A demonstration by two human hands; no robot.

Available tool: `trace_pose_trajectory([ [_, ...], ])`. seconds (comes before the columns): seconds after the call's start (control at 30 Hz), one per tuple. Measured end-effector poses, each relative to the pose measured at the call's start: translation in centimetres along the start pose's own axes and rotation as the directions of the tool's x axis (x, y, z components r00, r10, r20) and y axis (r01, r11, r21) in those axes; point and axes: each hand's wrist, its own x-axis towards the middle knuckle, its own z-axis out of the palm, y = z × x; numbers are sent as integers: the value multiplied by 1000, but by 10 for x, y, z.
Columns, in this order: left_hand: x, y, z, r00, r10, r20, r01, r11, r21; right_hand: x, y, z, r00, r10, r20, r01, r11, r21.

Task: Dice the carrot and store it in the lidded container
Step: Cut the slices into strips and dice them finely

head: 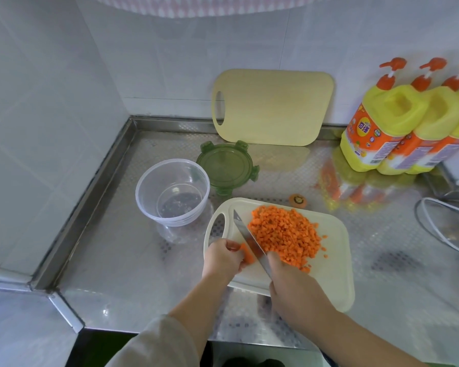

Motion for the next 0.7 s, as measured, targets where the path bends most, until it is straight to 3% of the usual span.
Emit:
trace_pose_trajectory([
  [0.47,6,-4,0,1000,-10,3,10,998,58,-1,-10,22,999,35,-30,-38,994,-98],
  [0.7,7,-6,2,1000,-23,-8,23,1000,8,2,-14,33,996,83,-23,-85,986,-145],
])
